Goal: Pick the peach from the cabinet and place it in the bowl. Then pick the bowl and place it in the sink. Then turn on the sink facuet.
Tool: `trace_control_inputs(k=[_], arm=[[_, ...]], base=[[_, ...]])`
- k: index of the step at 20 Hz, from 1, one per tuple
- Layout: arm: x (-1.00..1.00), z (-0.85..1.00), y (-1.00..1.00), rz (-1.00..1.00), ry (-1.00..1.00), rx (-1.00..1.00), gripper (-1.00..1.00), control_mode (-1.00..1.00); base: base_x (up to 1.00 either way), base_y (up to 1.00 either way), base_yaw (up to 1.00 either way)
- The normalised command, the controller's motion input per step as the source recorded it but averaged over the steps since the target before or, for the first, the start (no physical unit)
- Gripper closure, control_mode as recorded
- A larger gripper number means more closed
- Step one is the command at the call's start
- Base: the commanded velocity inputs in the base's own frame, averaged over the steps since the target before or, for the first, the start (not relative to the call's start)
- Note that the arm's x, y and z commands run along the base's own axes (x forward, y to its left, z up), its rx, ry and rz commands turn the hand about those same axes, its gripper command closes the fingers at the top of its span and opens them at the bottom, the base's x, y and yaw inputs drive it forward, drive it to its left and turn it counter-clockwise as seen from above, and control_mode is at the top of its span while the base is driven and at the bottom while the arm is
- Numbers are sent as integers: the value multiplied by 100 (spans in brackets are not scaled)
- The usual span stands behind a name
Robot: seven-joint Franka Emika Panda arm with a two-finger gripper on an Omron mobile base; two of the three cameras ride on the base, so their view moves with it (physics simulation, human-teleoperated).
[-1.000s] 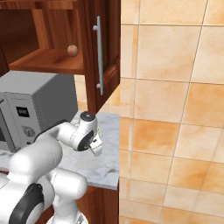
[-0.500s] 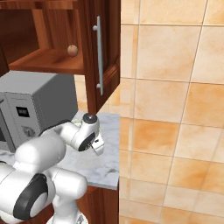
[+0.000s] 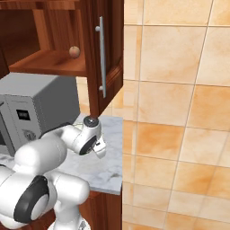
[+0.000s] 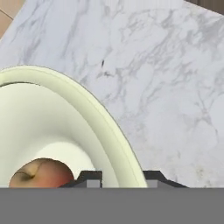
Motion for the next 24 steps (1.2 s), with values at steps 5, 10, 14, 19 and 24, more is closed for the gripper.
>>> trace_control_inputs(k=[5, 10, 14, 19, 24], arm=[[-40, 3, 0, -22, 0, 0, 100, -100], [-55, 40, 0, -16, 0, 3, 100, -100], [-61, 53, 0, -11, -4, 6, 100, -100], [-61, 65, 0, -14, -7, 4, 100, -100], [-64, 70, 1, -20, -11, 1, 100, -100]], base=[[0, 0, 0], [0, 0, 0], [0, 0, 0], [0, 0, 0], [0, 0, 0]])
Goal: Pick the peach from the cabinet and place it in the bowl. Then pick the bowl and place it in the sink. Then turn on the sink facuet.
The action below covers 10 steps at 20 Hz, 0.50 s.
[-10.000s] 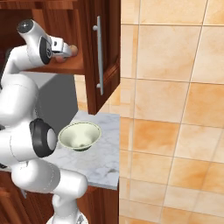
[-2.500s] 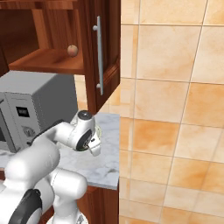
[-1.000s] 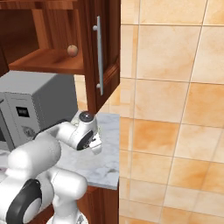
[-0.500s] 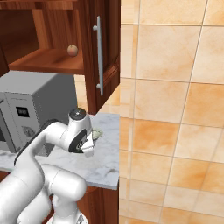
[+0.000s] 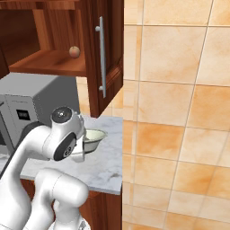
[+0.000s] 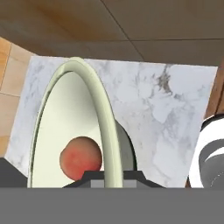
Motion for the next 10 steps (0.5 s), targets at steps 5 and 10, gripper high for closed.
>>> trace_control_inputs(k=[5, 10], arm=[[-68, 92, 0, -14, -7, 3, 100, -100], [-66, 93, 0, -4, -10, 7, 100, -100]], base=[[0, 0, 0], [0, 0, 0]])
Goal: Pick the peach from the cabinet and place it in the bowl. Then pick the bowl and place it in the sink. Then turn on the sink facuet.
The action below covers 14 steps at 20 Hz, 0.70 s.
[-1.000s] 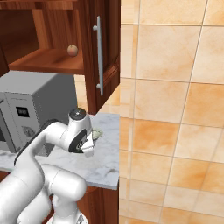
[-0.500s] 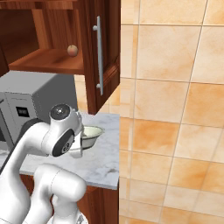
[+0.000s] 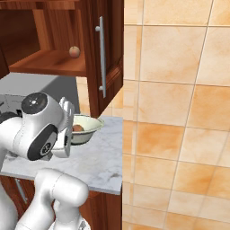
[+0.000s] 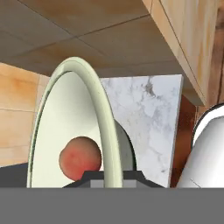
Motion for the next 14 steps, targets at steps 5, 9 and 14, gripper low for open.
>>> trace_control_inputs(k=[5, 9, 14], arm=[[-66, 76, 9, 0, -16, 11, 100, -100], [-43, 98, 44, 0, -11, -3, 100, -100], [-40, 83, 7, -4, -10, 0, 100, -100]], base=[[0, 0, 0], [0, 0, 0], [0, 0, 0]])
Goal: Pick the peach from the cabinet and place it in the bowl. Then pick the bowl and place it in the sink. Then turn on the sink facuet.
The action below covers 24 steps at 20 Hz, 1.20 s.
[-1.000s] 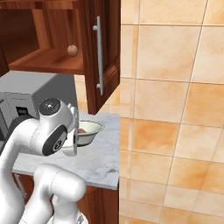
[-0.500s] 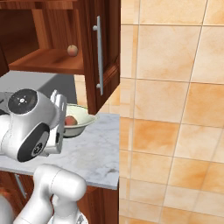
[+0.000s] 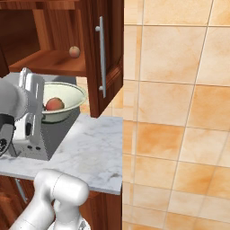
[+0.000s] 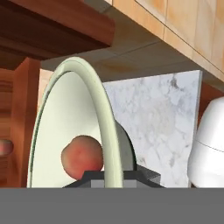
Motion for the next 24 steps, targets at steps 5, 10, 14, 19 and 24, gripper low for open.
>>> trace_control_inputs(k=[5, 10, 14, 19, 24], arm=[[-51, 43, 0, -6, -7, 0, 100, -100], [-21, 0, 0, 0, -1, 0, 100, -100], [0, 0, 3, 0, 1, -7, 100, -100], [-9, 0, 1, 0, 1, -6, 100, -100], [0, 0, 0, 0, 0, 0, 100, 100]], base=[[0, 0, 0], [0, 0, 0], [0, 0, 0], [0, 0, 0], [-59, 0, 0]])
